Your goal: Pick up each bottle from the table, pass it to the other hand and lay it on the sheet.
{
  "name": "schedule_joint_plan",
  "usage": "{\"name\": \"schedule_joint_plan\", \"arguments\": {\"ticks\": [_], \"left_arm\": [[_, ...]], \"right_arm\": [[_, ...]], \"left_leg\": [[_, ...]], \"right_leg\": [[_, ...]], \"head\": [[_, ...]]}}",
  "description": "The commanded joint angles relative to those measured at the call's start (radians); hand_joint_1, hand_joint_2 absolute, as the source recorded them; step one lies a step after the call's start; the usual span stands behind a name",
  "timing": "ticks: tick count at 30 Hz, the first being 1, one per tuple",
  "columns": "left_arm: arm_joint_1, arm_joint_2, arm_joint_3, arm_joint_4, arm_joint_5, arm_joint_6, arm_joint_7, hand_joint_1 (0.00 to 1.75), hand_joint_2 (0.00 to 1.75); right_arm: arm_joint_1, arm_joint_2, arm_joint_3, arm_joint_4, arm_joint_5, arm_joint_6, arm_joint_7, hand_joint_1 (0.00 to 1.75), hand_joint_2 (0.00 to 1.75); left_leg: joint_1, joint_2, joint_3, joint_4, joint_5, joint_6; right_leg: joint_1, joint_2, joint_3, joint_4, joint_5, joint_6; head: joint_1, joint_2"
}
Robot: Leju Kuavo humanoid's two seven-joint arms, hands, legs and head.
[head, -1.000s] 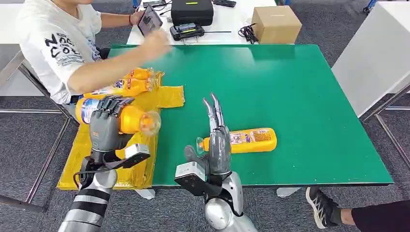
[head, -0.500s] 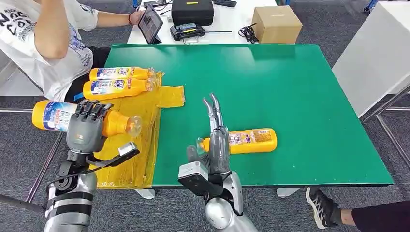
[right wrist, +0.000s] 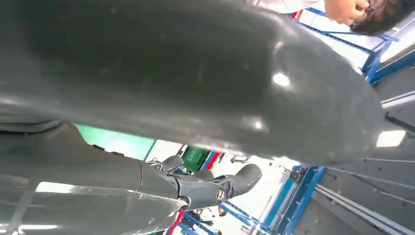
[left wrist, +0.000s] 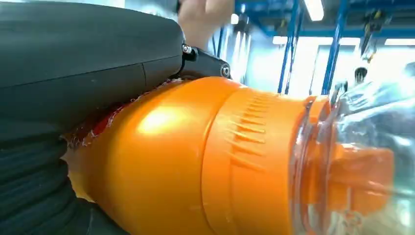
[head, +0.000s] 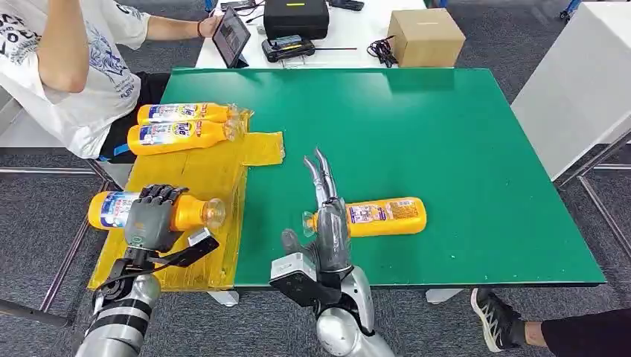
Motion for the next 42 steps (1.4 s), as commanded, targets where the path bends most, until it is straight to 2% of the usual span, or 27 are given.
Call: {"name": "schedule_joint_plan", "arguments": {"ticks": [1,7,10,18,19,29,30,31,32,33,34,35,42], "left_arm": [[-0.141,0.053,-0.071,0.345,0.061,-0.025,-0.007,1.75,1.75],[-0.167,0.087,-0.152,0.406,-0.003,-0.003,0.084,1.75,1.75],[-0.178,0.101,-0.174,0.439,-0.020,-0.041,0.136,1.75,1.75],[-0.173,0.117,-0.233,0.456,-0.013,-0.258,0.135,1.75,1.75],[-0.171,0.120,-0.239,0.458,-0.015,-0.269,0.136,1.64,1.75],[-0.168,0.121,-0.240,0.456,-0.014,-0.268,0.136,1.64,1.75],[-0.168,0.121,-0.240,0.456,-0.014,-0.268,0.136,1.29,1.75],[-0.172,0.118,-0.230,0.459,0.018,-0.330,0.124,0.30,1.75],[-0.170,0.122,-0.239,0.458,0.022,-0.356,0.123,0.03,1.75],[-0.169,0.122,-0.232,0.458,0.048,-0.396,0.118,0.00,1.75],[-0.168,0.122,-0.230,0.459,0.058,-0.412,0.115,0.00,0.00],[-0.165,0.128,-0.232,0.456,0.091,-0.477,0.100,0.00,0.00],[-0.158,0.147,-0.243,0.443,0.233,-0.641,0.077,0.00,0.00]], "right_arm": [[-0.048,-0.033,0.036,0.062,-0.015,0.026,0.017,0.00,0.00],[-0.067,-0.027,0.051,0.089,-0.025,0.054,0.023,0.00,0.00],[-0.068,-0.027,0.057,0.096,-0.028,0.066,0.025,0.00,0.00],[-0.070,-0.027,0.062,0.084,-0.029,0.096,0.030,0.00,0.00],[-0.070,-0.027,0.062,0.084,-0.028,0.097,0.031,0.00,0.00],[-0.070,-0.027,0.062,0.084,-0.028,0.098,0.031,0.00,0.00],[-0.070,-0.027,0.062,0.084,-0.028,0.098,0.031,0.00,0.00],[-0.069,-0.027,0.060,0.084,-0.028,0.100,0.031,0.00,0.00],[-0.070,-0.027,0.060,0.086,-0.030,0.107,0.033,0.00,0.00],[-0.071,-0.026,0.057,0.087,-0.030,0.108,0.033,0.00,0.00],[-0.071,-0.026,0.057,0.087,-0.030,0.109,0.033,0.00,0.00],[-0.074,-0.027,0.058,0.091,-0.033,0.120,0.032,0.00,0.00],[-0.087,-0.024,0.056,0.118,-0.050,0.134,0.023,0.00,0.00]], "left_leg": [[0.000,0.000,0.003,-0.001,0.000,-0.001],[0.001,0.001,0.005,-0.001,-0.001,-0.001],[0.001,0.002,0.005,-0.001,-0.001,-0.001],[0.000,0.003,0.006,-0.001,-0.001,-0.001],[0.001,0.004,0.008,-0.002,-0.002,-0.001],[0.000,0.004,0.013,-0.002,-0.001,-0.001],[0.000,0.004,0.014,-0.002,-0.001,-0.001],[0.000,0.004,0.015,-0.002,-0.001,-0.002],[0.000,0.003,0.015,-0.002,-0.001,-0.001],[0.000,0.003,0.015,-0.002,-0.001,-0.001],[0.000,0.004,0.016,-0.003,-0.001,-0.002],[0.000,0.004,0.015,-0.003,-0.001,-0.001],[0.000,0.004,0.019,-0.003,-0.001,-0.001]], "right_leg": [[0.000,0.000,0.003,-0.001,-0.001,-0.001],[0.001,0.001,0.005,-0.001,-0.001,-0.002],[0.001,0.001,0.005,-0.001,-0.001,-0.002],[0.001,0.002,0.005,-0.001,0.000,-0.001],[0.001,0.003,0.007,-0.002,-0.001,-0.002],[0.000,0.003,0.012,-0.002,0.000,-0.002],[0.000,0.003,0.013,-0.002,0.000,-0.002],[0.000,0.003,0.014,-0.002,0.000,-0.002],[0.001,0.003,0.014,-0.001,0.000,-0.002],[0.000,0.002,0.014,-0.001,0.000,-0.002],[0.001,0.003,0.015,-0.002,0.000,-0.003],[0.000,0.003,0.014,-0.002,0.000,-0.002],[0.000,0.004,0.018,-0.002,0.000,-0.002]], "head": [[0.000,0.000],[0.000,0.000],[0.000,0.000],[0.000,0.000],[0.000,0.000],[0.000,0.000],[0.000,0.000],[0.000,0.000],[0.000,0.000],[0.000,0.000],[0.000,0.000],[0.000,0.000],[0.000,0.000]]}}
